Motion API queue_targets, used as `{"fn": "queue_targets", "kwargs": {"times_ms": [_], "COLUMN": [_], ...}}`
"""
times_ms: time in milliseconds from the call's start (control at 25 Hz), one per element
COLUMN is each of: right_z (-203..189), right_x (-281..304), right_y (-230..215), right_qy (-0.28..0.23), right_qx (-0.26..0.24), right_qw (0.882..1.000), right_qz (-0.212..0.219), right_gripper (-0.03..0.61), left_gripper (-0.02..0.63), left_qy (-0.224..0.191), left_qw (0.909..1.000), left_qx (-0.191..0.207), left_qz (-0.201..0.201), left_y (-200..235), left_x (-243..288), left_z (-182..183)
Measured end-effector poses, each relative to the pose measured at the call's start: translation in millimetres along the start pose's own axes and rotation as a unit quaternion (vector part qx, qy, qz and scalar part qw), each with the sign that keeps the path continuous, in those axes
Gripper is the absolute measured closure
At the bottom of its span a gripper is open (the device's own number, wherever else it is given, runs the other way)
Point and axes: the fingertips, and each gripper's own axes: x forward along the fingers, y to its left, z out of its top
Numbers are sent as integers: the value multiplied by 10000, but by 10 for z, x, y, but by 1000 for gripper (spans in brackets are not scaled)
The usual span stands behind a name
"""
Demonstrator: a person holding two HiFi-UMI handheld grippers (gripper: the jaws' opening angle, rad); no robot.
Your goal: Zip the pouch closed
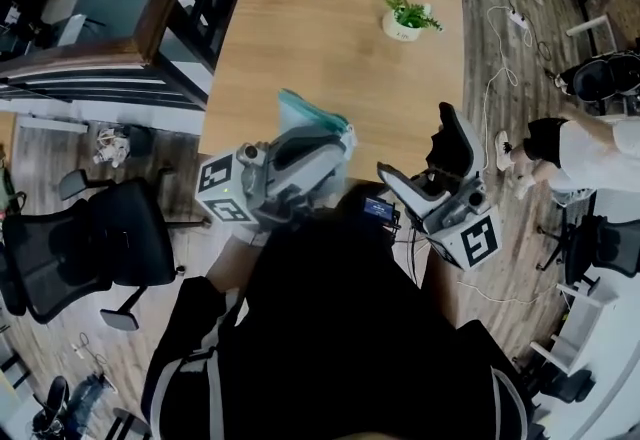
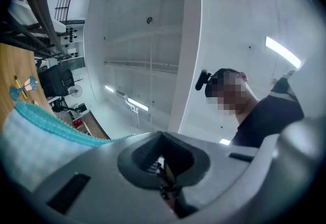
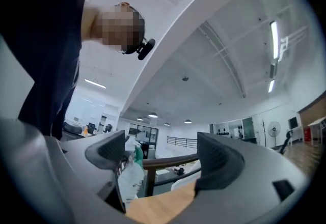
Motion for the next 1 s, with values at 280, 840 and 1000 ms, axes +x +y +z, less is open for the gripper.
{"fn": "queue_targets", "kwargs": {"times_ms": [280, 840, 1000], "right_z": [222, 148, 135], "right_x": [43, 154, 156], "right_y": [274, 639, 682], "right_qy": [-488, -92, -81], "right_qx": [-38, -694, -662], "right_qw": [9980, 9916, 9914], "right_qz": [405, 1084, 1123], "right_gripper": [563, 449, 517], "left_gripper": [614, 614, 614], "left_qy": [128, 326, 387], "left_qw": [9998, 9977, 9976], "left_qx": [78, 31, 26], "left_qz": [-99, -601, -576], "left_y": [-28, -263, -260], "left_x": [6, 100, 114], "left_z": [1, -52, -75]}}
